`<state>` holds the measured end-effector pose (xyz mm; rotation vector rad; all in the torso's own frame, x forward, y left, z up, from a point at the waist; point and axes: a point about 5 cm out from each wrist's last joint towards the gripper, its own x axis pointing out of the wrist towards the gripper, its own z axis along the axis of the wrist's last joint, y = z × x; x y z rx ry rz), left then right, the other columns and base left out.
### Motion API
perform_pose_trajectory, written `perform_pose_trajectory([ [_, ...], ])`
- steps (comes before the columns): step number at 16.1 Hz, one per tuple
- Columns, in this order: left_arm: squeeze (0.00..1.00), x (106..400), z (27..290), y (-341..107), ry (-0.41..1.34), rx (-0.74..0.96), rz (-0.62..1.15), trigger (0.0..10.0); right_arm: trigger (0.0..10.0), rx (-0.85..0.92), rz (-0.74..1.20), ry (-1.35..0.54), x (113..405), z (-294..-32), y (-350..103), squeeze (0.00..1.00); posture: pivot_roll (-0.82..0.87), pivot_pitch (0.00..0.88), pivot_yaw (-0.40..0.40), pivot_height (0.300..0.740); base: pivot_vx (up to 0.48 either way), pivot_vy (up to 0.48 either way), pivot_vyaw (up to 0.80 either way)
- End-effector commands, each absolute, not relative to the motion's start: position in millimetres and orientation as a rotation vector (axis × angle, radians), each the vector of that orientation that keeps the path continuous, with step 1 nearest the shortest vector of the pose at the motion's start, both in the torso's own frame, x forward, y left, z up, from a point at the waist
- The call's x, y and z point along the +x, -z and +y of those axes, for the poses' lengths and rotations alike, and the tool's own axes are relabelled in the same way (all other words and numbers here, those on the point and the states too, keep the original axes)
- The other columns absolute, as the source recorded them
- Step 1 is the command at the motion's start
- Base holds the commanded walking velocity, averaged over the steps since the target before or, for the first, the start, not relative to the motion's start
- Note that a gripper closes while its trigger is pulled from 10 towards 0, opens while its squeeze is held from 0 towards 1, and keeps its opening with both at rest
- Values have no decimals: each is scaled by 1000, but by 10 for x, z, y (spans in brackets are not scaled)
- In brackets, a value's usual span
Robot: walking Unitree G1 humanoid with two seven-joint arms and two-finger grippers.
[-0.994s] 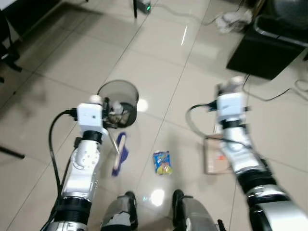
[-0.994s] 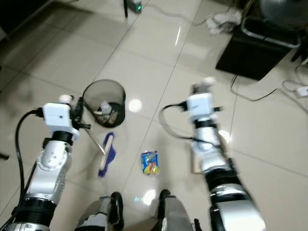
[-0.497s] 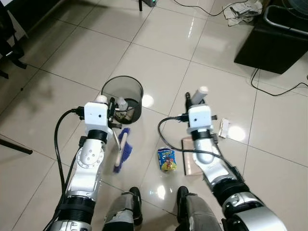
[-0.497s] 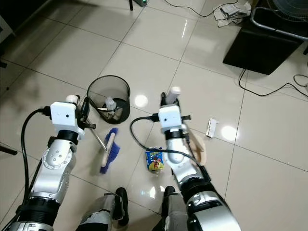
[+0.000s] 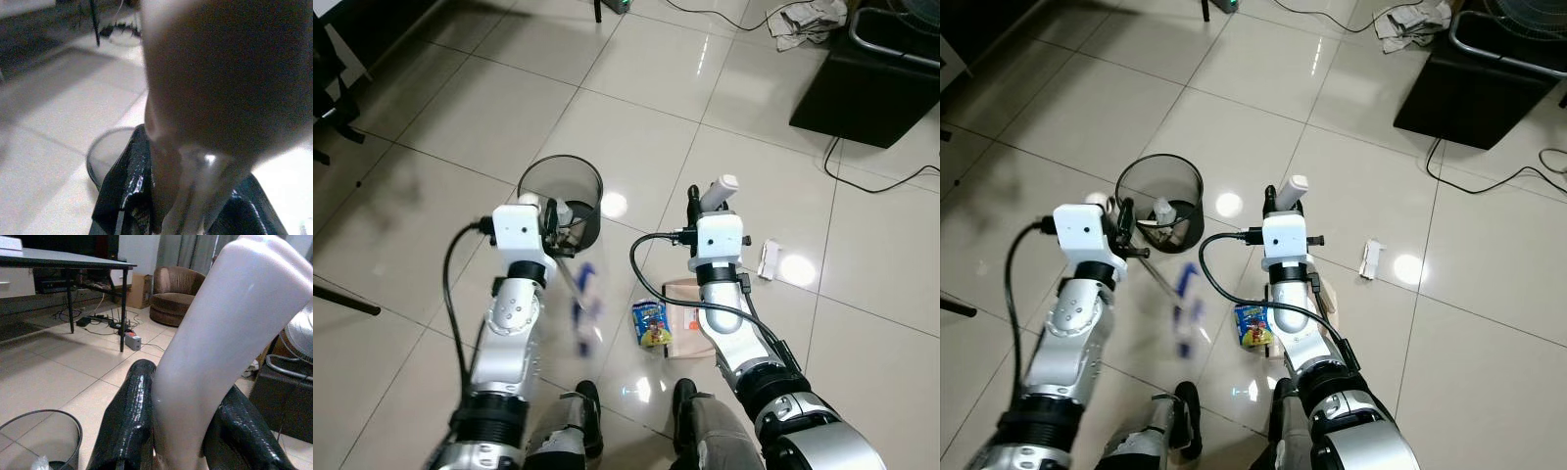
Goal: Sweep floor
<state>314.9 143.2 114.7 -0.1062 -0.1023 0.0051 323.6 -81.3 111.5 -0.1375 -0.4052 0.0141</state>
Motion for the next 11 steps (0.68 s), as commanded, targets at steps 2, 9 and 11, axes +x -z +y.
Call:
perform_pose_trajectory([
  [2,0,3069,1287,-912,21,-352,39,10000,10000,-56,-324,16,3185,-745,-984,0,102,309,50,740,0,0,0],
  [9,0,3310,1178,-1155,140,-492,-19,10000,10000,24,-340,53,3332,-833,-1149,0,72,207,57,740,0,0,0],
  [11,0,3370,1192,-1227,212,-406,-46,10000,10000,50,-365,61,3355,-940,-1199,0,59,184,62,740,0,0,0],
])
